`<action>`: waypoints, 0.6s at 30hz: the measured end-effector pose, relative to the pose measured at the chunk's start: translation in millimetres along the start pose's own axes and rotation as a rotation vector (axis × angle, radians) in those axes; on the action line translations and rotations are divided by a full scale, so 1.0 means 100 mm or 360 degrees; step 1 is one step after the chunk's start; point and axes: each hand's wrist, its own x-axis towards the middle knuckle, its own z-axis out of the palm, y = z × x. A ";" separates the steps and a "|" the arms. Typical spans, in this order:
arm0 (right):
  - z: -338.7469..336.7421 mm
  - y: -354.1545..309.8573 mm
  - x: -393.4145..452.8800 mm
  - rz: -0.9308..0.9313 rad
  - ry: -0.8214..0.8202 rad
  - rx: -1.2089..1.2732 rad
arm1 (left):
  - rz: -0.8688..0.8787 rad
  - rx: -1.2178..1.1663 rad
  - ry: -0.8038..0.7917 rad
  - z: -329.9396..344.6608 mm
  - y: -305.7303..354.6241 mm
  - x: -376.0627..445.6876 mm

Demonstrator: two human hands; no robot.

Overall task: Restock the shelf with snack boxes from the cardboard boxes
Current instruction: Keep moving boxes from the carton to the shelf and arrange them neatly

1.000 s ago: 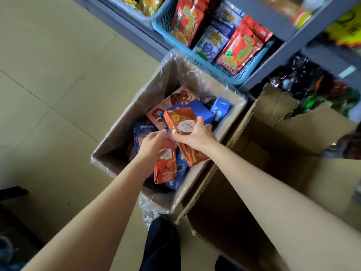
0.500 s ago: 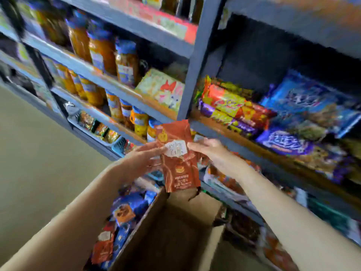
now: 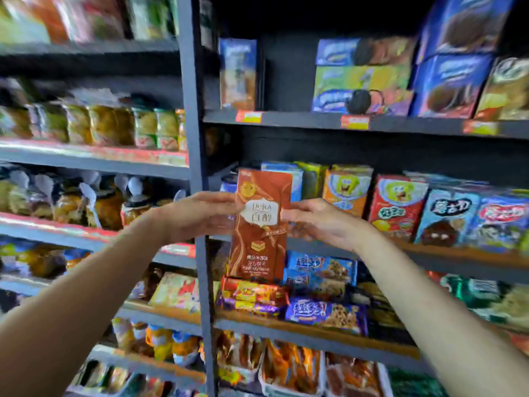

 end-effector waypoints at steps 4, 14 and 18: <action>-0.35 -0.38 -0.26 -0.0123 0.0237 0.0085 | 0.0112 0.0162 0.0098 0.32 0.55 0.17; -1.51 -1.24 -0.82 -0.0642 0.1212 -0.0698 | 0.0862 0.0045 0.0438 1.94 1.75 1.05; -2.10 -1.46 -1.15 -0.0562 0.1468 -0.1143 | 0.1190 0.0216 0.0467 2.55 2.10 1.41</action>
